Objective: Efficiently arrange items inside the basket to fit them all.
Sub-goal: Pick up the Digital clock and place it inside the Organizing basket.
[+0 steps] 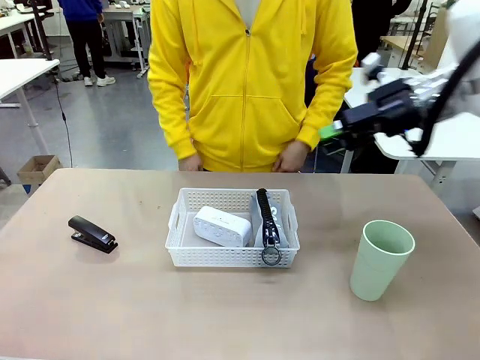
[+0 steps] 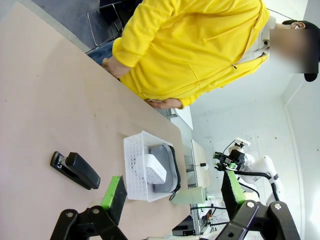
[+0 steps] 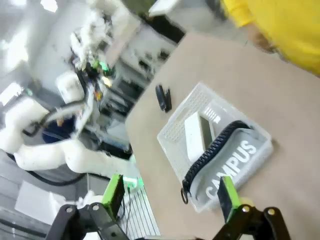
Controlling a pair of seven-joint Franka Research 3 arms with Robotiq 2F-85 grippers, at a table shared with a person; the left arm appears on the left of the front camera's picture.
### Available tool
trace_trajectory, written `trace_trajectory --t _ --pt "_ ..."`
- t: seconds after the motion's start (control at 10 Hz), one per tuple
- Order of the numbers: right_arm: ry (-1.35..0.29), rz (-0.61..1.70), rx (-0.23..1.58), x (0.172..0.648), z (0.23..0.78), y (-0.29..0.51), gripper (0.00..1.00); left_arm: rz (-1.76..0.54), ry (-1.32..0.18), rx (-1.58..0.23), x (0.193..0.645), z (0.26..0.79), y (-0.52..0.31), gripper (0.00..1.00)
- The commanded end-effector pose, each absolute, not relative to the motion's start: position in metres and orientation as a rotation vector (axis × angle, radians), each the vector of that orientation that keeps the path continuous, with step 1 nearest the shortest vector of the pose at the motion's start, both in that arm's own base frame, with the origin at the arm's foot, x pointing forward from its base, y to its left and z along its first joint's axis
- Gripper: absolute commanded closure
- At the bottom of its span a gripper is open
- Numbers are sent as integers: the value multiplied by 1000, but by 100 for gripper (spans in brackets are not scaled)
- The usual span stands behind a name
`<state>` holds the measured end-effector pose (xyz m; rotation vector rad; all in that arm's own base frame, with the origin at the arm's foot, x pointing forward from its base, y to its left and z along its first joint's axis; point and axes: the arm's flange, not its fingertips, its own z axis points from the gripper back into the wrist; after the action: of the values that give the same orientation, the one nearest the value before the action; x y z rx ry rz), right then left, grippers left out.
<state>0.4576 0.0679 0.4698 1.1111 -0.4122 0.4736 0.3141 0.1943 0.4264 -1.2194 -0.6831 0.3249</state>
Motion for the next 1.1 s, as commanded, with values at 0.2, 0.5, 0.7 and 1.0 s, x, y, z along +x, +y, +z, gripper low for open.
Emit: trace_trajectory --t 0.2,0.5,0.7,1.0 --pt "-572 378 1416 427 429 -59 0 309 -710 -1235 313 425 190 0" --pt "-486 212 1454 394 356 -109 0 309 -710 -1235 313 425 190 0" --pt "-515 117 1409 386 312 -114 0 309 -710 -1235 313 425 190 0" --pt "-471 203 1475 388 347 -111 0 309 -710 -1235 313 425 190 0"
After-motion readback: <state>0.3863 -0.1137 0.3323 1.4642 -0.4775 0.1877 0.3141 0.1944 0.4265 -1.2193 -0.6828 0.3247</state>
